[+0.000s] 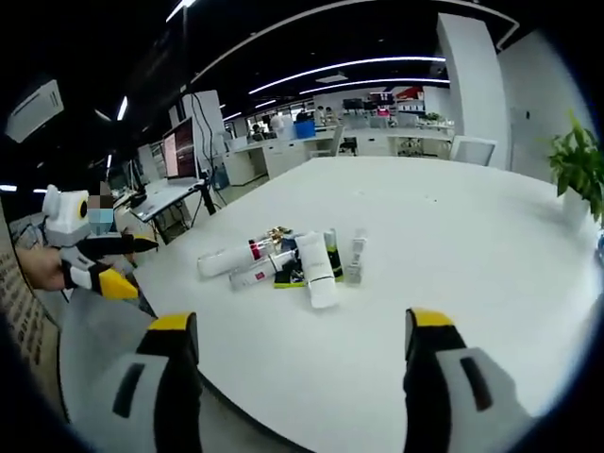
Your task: Arrange the skincare products in the storage area until every visible bottle or jar stands upright without overlapping.
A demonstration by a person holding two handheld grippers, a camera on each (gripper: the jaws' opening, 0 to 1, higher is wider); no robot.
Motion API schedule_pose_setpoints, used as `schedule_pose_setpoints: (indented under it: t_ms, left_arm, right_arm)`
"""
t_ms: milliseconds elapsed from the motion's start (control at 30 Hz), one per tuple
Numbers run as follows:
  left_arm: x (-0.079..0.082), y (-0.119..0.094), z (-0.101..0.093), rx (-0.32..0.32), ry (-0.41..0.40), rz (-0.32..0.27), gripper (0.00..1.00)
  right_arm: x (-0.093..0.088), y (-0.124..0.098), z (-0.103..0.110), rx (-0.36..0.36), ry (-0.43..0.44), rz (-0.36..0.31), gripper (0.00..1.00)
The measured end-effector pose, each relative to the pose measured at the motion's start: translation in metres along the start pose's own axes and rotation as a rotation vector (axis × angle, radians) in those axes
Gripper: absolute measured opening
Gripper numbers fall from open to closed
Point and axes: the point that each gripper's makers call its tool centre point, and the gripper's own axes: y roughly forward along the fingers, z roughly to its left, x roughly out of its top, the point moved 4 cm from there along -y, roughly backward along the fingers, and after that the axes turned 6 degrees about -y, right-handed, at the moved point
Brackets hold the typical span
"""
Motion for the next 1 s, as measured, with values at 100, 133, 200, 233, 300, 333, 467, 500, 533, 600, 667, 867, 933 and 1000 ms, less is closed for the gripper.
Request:
schedule_pose_setpoints:
  t_ms: [100, 133, 200, 233, 300, 333, 467, 500, 533, 600, 667, 867, 933, 1000]
  left_arm:
    - [-0.001, 0.001, -0.002, -0.016, 0.002, 0.013, 0.94]
    - [-0.002, 0.001, -0.002, -0.016, 0.004, 0.018, 0.93]
    - [-0.002, 0.001, -0.003, -0.018, 0.008, 0.024, 0.93]
    - [-0.002, 0.001, -0.003, -0.019, 0.01, 0.025, 0.93]
    - [-0.002, 0.002, -0.004, -0.02, 0.017, 0.027, 0.93]
    - [-0.002, 0.002, -0.004, -0.022, 0.02, 0.027, 0.93]
    - [-0.002, 0.002, -0.006, -0.03, 0.026, 0.027, 0.92]
    - [-0.002, 0.002, -0.006, -0.032, 0.022, 0.025, 0.92]
    - [-0.002, 0.001, -0.005, -0.033, 0.018, 0.021, 0.92]
    - [0.0, 0.001, -0.003, -0.031, -0.002, 0.013, 0.92]
    - [0.0, 0.0, -0.001, -0.033, -0.031, 0.009, 0.92]
    - [-0.001, 0.001, -0.001, -0.039, -0.046, 0.017, 0.93]
    - [-0.003, 0.002, -0.005, -0.05, -0.019, 0.029, 0.93]
    - [-0.004, 0.003, -0.007, -0.059, -0.005, 0.039, 0.93]
  right_arm:
    - [0.002, 0.002, 0.004, 0.007, 0.003, 0.004, 0.9]
    - [0.002, 0.002, 0.004, 0.008, -0.003, 0.004, 0.9]
    - [0.003, 0.004, 0.005, 0.011, -0.017, 0.01, 0.9]
    - [0.004, 0.006, 0.005, 0.012, -0.022, 0.011, 0.9]
    - [0.006, 0.007, 0.004, 0.012, -0.025, 0.012, 0.9]
    - [0.008, 0.009, 0.004, 0.012, -0.025, 0.013, 0.9]
    - [0.012, 0.015, 0.007, 0.027, -0.028, 0.017, 0.89]
    - [0.013, 0.017, 0.009, 0.032, -0.03, 0.019, 0.88]
    - [0.014, 0.02, 0.011, 0.041, -0.034, 0.022, 0.88]
    - [0.018, 0.025, 0.015, 0.054, -0.041, 0.019, 0.88]
    - [0.021, 0.028, 0.017, 0.061, -0.04, 0.015, 0.88]
    - [0.024, 0.034, 0.02, 0.07, -0.044, 0.008, 0.88]
    - [0.023, 0.036, 0.02, 0.07, -0.044, 0.013, 0.88]
    - [0.023, 0.04, 0.019, 0.072, -0.049, 0.017, 0.88]
